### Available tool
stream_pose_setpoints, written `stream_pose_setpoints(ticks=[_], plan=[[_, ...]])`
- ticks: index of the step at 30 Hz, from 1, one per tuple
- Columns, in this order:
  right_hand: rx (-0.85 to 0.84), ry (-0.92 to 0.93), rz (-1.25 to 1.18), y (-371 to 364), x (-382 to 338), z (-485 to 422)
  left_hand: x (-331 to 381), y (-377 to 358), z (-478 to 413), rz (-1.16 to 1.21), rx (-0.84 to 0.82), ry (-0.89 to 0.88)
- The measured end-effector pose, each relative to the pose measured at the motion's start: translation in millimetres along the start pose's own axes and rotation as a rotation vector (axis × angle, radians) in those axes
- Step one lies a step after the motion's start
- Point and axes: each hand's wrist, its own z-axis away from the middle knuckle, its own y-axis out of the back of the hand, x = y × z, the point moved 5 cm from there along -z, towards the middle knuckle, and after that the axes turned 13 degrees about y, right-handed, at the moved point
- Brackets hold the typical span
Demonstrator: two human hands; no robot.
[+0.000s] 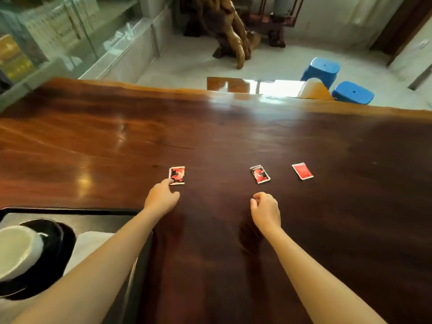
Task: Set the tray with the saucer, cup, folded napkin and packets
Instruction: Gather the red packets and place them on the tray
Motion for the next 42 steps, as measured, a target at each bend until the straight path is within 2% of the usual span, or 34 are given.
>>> stream_pose_setpoints(ticks=[5, 9, 14, 19, 23, 26, 29, 31, 33, 35, 42], plan=[[0.153, 0.027, 0.175, 1.4, 32.4, -49.1, 19.0, -6.5, -56.7, -0.138, 0.193, 0.038], [0.171, -0.003, 0.243, -8.6, 47.9, -81.9, 32.4, -17.3, -75.9, -0.222, 0.253, 0.025], [0.217, -0.003, 0.179, -22.0, 57.5, -103.3, 46.6, -33.8, -74.9, -0.309, 0.344, -0.055], [0.316, 0.0, 0.042, -23.3, 62.4, -97.5, 38.3, -35.3, -91.9, -0.013, 0.104, 0.147], [0.336, 0.08, -0.096, -22.7, 55.6, -83.3, 44.2, -43.4, -76.3, 0.184, 0.061, 0.07], [0.279, 0.045, -0.35, -23.6, 49.1, -67.7, 49.3, -67.1, -55.3, 0.546, -0.154, 0.081], [0.235, -0.005, -0.661, -28.3, 34.5, -44.0, 53.3, -92.8, -29.3, 0.927, -0.403, 0.212], [0.206, -0.06, -0.841, -33.9, 28.6, -30.9, 56.3, -108.4, -14.0, 1.078, -0.512, 0.282], [0.19, -0.093, -0.939, -35.3, 25.7, -22.1, 58.6, -119.3, -2.5, 1.112, -0.575, 0.287], [0.169, -0.069, -0.933, -30.5, 22.0, -19.1, 59.7, -124.7, 4.9, 1.106, -0.623, 0.259], [-0.076, 0.253, -0.642, -14.5, 9.6, -21.1, 67.6, -136.3, 19.2, 0.959, -0.752, 0.136]])
